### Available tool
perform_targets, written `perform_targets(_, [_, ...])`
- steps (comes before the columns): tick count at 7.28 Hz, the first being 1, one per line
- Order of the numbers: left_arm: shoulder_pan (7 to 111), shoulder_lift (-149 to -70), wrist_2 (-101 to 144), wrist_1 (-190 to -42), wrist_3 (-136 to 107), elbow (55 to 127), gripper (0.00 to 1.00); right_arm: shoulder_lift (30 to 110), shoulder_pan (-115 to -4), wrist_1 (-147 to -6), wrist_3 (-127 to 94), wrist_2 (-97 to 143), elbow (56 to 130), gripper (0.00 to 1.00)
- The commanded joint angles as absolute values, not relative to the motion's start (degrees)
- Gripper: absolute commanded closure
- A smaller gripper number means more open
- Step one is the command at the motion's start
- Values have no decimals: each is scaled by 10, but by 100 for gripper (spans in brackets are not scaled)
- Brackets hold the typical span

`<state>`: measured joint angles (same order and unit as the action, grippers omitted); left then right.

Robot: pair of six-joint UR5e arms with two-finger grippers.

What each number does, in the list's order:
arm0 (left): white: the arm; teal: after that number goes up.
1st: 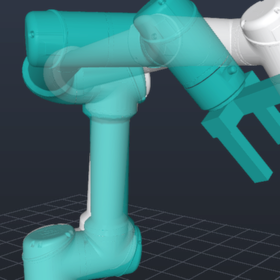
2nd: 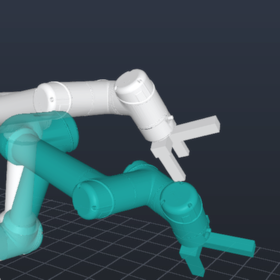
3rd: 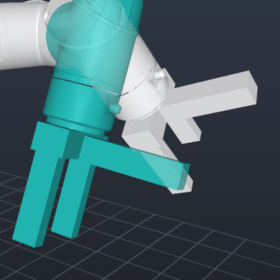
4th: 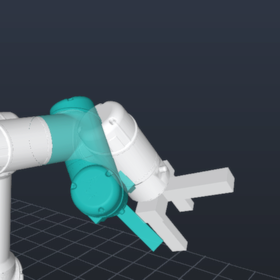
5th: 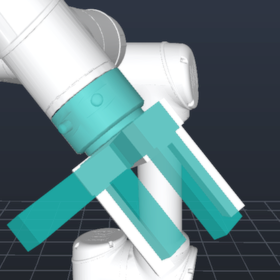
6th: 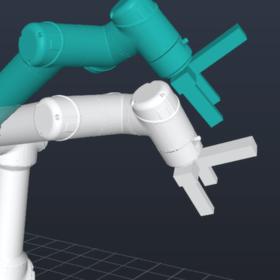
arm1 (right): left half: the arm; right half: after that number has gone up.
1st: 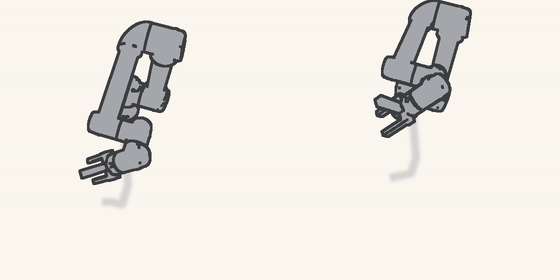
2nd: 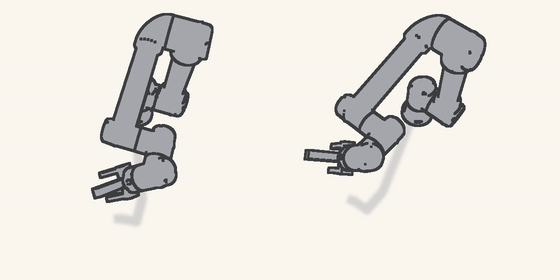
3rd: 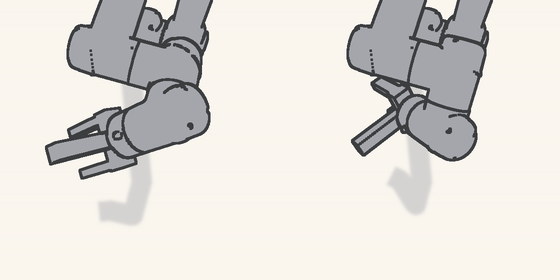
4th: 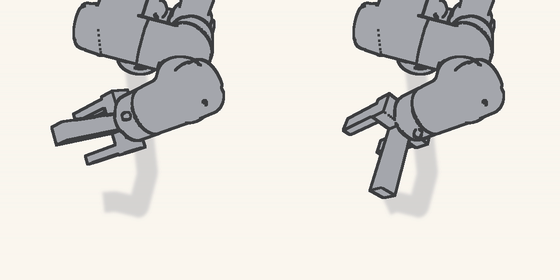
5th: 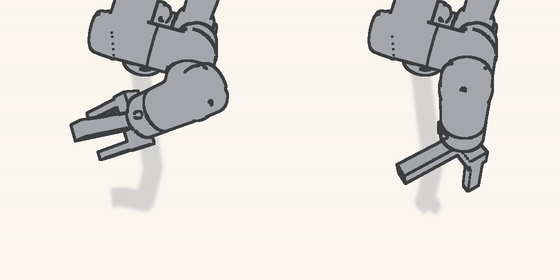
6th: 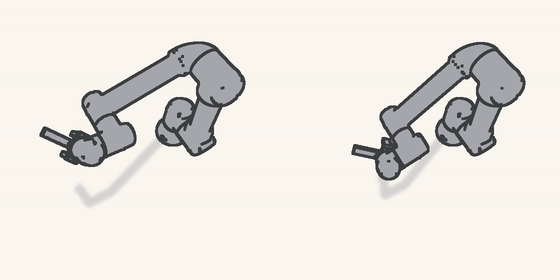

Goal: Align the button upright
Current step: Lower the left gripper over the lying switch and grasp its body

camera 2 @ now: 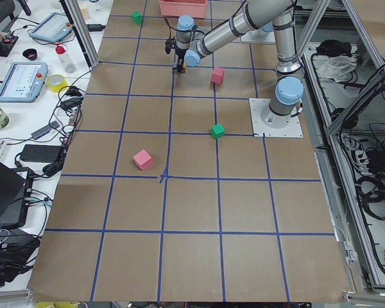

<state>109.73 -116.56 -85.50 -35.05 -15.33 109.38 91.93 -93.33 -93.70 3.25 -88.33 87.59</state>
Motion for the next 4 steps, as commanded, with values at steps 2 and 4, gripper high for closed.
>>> perform_targets(2, [1099,-1167,-863,-352,-186,1078,100,919,-933,-937,33,-883,876,0])
perform_targets(4, [1098,-1158,-864,-355,-195,1071,100,918,-933,-937,33,-883,876,0])
